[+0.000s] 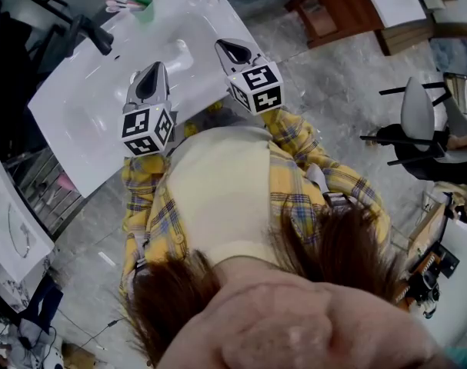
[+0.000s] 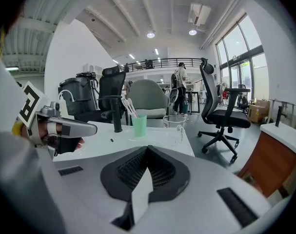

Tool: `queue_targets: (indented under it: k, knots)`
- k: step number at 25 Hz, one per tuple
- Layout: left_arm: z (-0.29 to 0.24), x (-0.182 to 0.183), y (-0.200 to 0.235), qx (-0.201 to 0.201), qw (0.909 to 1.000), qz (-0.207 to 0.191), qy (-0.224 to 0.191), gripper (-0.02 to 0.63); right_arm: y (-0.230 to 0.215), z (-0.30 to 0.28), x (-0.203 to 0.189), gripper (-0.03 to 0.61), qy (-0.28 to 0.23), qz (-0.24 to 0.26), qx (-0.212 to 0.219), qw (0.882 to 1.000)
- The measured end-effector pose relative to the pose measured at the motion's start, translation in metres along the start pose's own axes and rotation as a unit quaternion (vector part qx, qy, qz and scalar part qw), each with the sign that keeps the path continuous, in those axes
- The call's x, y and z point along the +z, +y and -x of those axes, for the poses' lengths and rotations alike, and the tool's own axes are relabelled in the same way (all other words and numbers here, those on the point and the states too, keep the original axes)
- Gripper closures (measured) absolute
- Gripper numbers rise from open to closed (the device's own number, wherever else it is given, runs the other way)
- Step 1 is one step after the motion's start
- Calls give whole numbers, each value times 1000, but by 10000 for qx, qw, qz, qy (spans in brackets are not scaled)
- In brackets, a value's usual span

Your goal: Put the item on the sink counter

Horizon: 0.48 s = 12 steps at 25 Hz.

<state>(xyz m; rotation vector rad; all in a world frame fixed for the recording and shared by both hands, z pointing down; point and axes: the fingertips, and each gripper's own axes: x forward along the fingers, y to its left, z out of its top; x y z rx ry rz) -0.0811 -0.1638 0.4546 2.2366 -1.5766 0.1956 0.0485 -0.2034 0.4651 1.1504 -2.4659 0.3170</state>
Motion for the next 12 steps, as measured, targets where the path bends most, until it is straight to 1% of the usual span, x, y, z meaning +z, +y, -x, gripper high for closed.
queue_targets:
  k: [12]
  knots:
    - [-5, 4, 3, 0, 10000, -52, -12, 607, -10, -8, 6, 566, -33, 13, -98, 9999]
